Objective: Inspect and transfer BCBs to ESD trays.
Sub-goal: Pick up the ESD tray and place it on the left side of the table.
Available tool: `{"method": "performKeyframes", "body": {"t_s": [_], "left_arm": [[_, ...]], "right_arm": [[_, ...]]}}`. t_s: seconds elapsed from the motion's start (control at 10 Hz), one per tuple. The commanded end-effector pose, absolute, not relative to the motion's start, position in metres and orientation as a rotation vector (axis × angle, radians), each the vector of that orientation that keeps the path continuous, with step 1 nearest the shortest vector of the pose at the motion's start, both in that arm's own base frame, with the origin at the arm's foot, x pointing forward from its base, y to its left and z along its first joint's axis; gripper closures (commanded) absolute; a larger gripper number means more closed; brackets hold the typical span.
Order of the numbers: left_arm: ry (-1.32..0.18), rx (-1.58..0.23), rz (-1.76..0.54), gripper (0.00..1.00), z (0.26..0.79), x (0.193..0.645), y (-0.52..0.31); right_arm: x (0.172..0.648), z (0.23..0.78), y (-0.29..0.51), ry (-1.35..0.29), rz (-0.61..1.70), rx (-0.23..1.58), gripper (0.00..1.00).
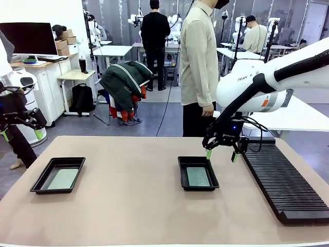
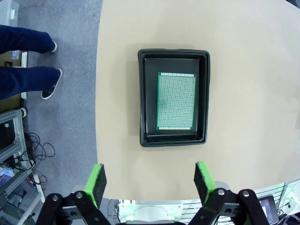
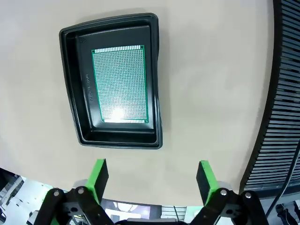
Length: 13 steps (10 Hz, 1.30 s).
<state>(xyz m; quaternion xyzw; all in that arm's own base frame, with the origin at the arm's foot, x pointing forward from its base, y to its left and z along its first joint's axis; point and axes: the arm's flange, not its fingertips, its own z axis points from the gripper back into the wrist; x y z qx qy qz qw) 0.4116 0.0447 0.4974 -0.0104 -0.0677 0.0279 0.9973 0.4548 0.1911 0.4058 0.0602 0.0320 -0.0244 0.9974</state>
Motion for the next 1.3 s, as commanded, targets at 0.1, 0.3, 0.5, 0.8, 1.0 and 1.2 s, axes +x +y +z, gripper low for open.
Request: {"method": "performKeyframes", "body": {"t_s": [0.1,0.3,0.5,0.8,1.0,1.2], "left_arm": [[-0.142,-0.019,0.059,0.00,0.496,0.411,0.045],[-0.142,-0.019,0.059,0.00,0.496,0.411,0.045],[-0.142,-0.019,0.059,0.00,0.496,0.411,0.045],[-0.135,-0.046,0.008,0.00,0.502,0.410,0.026],[-0.136,-0.085,-0.087,0.00,0.515,0.402,-0.033],[-0.132,-0.084,-0.158,0.00,0.521,0.398,-0.097]], "right_arm": [[0.454,0.405,0.192,0.067,-0.050,0.122,0.00],[0.454,0.405,0.192,0.067,-0.050,0.122,0.00],[0.454,0.405,0.192,0.067,-0.050,0.122,0.00],[0.453,0.405,0.181,0.054,-0.039,0.138,0.00],[0.455,0.406,0.189,0.064,-0.049,0.121,0.00],[0.455,0.406,0.189,0.064,-0.049,0.121,0.00]]}}
